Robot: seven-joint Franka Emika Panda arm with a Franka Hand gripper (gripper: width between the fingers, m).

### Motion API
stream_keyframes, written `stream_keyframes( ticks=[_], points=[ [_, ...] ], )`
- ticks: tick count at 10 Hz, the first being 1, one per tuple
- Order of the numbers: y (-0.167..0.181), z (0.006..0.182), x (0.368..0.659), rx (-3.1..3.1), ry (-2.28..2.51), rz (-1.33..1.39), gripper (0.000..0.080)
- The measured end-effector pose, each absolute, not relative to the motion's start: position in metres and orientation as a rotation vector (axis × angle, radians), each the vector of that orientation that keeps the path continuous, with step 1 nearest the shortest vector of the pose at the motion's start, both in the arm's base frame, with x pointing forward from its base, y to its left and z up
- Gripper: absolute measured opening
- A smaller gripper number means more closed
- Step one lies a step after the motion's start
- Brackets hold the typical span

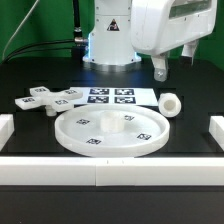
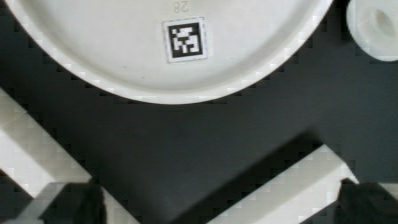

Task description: Assemble round table

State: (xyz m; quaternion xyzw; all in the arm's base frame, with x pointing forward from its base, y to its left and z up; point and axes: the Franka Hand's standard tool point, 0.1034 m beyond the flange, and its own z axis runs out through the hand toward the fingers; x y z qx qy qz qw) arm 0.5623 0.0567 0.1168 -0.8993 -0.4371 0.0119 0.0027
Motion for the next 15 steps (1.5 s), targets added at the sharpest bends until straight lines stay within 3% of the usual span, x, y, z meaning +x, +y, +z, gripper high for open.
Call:
stream_keyframes(
  ticks=[5, 9, 12, 15],
  points=[
    [0.055, 0.116, 0.562, -2.819, -1.375, 0.036, 0.0650],
    [-0.019, 0.070, 0.552, -2.709, -1.644, -0.069, 0.0650],
    [-0.021, 0.068, 0.551, -2.716, -1.629, -0.064, 0.0650],
    [-0.031, 0.047, 0.535, -2.681, -1.683, -0.068, 0.0650]
  ],
)
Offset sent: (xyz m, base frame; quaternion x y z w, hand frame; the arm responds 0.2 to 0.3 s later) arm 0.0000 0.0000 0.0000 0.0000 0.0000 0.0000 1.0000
